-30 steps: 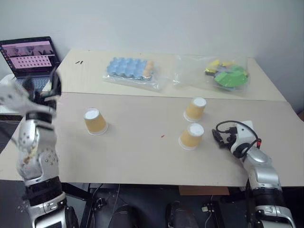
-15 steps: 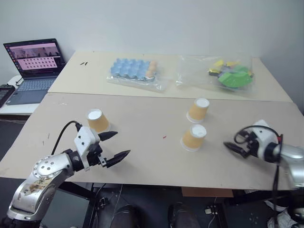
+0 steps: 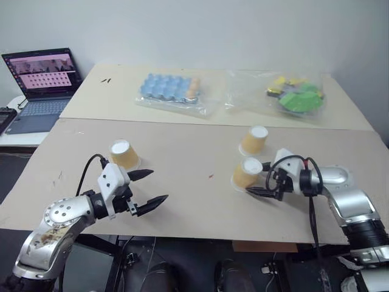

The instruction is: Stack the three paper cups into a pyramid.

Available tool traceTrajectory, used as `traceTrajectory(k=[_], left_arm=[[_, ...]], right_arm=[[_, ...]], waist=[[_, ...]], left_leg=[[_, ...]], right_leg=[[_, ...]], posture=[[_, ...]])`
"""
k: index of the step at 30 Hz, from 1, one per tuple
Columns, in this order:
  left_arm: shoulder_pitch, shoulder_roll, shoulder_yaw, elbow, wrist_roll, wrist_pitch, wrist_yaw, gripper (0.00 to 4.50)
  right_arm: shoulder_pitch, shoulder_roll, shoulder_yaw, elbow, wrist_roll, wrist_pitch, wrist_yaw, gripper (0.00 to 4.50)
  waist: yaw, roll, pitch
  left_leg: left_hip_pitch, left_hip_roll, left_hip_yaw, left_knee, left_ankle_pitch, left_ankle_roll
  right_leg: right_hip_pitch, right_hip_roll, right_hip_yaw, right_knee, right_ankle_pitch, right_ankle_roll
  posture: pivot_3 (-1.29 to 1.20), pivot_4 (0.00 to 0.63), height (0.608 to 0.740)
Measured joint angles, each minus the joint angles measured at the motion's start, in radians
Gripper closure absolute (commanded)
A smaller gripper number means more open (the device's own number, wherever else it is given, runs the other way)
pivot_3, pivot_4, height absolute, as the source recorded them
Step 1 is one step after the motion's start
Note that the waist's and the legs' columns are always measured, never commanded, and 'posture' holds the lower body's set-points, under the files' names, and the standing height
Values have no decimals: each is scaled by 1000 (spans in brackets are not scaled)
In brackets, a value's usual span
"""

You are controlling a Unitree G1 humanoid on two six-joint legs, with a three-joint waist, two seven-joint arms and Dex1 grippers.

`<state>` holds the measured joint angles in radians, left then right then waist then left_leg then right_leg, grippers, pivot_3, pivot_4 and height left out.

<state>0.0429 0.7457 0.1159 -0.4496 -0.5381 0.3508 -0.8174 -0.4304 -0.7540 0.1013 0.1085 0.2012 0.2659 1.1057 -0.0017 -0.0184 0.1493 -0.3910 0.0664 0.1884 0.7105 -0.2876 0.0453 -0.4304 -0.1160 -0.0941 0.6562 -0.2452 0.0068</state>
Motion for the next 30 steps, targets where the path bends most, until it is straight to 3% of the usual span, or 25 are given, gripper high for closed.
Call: traceTrajectory(k=[10,20,23,25,27,30], left_arm=[[8,0,3,-9,12,1,7,0],[2,0,3,-9,32,2,11,0],[1,0,3,-9,39,2,12,0],[-4,-2,3,-9,41,2,13,0],[-5,-2,3,-9,43,2,13,0],[-7,-2,3,-6,46,2,13,0]], right_arm=[[-47,25,-23,-101,133,159,19,50],[-49,34,-31,-84,136,201,-2,50],[-49,36,-31,-76,136,203,-5,714],[-50,39,-31,-76,136,204,-6,1405],[-54,44,-31,-76,136,207,-7,1671],[-92,76,-29,-76,137,223,-10,1673]], waist=[[-2,0,0],[-2,0,0],[-2,0,0],[-2,0,0],[-3,0,0],[-7,0,0]], left_leg=[[0,0,0,0,0,0],[0,0,0,0,0,0],[0,0,0,0,0,0],[0,0,0,0,0,0],[0,0,0,0,0,0],[0,0,0,0,0,0]], right_leg=[[0,0,0,0,0,0],[0,0,-1,0,0,0],[0,0,-1,0,0,0],[0,0,-1,0,0,0],[0,0,-1,0,0,0],[0,0,-1,0,0,0]], posture=[[0,150,712],[0,150,712],[0,150,712],[0,150,712],[0,150,712],[0,150,712]])
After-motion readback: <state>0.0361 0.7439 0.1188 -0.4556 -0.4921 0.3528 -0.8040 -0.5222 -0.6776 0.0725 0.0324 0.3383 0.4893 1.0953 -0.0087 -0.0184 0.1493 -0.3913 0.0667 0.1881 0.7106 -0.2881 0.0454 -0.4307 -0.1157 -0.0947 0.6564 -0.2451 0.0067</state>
